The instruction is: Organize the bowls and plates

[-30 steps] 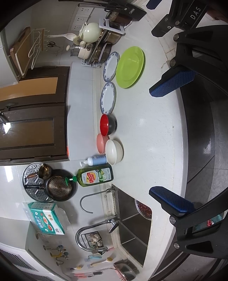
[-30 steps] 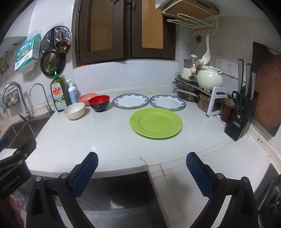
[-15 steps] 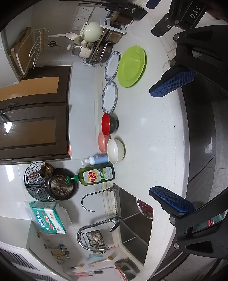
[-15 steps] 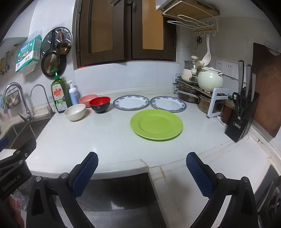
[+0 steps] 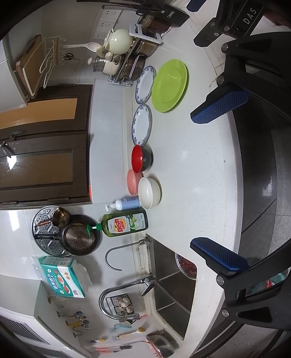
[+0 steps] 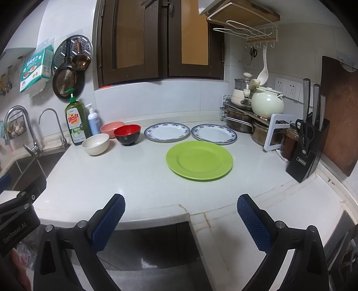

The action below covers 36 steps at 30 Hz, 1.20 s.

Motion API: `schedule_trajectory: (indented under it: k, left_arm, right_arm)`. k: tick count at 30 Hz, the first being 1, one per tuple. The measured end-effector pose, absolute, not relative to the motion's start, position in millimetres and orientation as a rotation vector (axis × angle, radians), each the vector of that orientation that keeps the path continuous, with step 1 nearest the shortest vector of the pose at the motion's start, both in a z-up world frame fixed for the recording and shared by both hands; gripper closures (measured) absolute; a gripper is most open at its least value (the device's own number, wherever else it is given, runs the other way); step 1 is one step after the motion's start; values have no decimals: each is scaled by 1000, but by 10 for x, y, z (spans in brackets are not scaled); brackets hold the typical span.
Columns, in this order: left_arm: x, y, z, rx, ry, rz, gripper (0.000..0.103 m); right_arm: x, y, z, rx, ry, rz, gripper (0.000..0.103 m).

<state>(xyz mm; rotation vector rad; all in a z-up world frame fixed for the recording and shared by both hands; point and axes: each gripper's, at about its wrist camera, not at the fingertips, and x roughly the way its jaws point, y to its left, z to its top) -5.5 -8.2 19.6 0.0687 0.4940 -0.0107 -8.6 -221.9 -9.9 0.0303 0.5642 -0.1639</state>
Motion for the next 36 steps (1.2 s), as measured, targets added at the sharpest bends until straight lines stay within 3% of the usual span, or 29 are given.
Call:
schedule_trajectory:
  k: [23, 36]
  left_arm:
    - [-35, -150, 208, 72, 499, -21, 0]
    - [377, -346, 136, 62, 536, -133, 0]
  right_arm:
    - [-111, -2231, -93, 24, 556, -164, 1]
    - [124, -2447, -188, 62, 597, -198, 1]
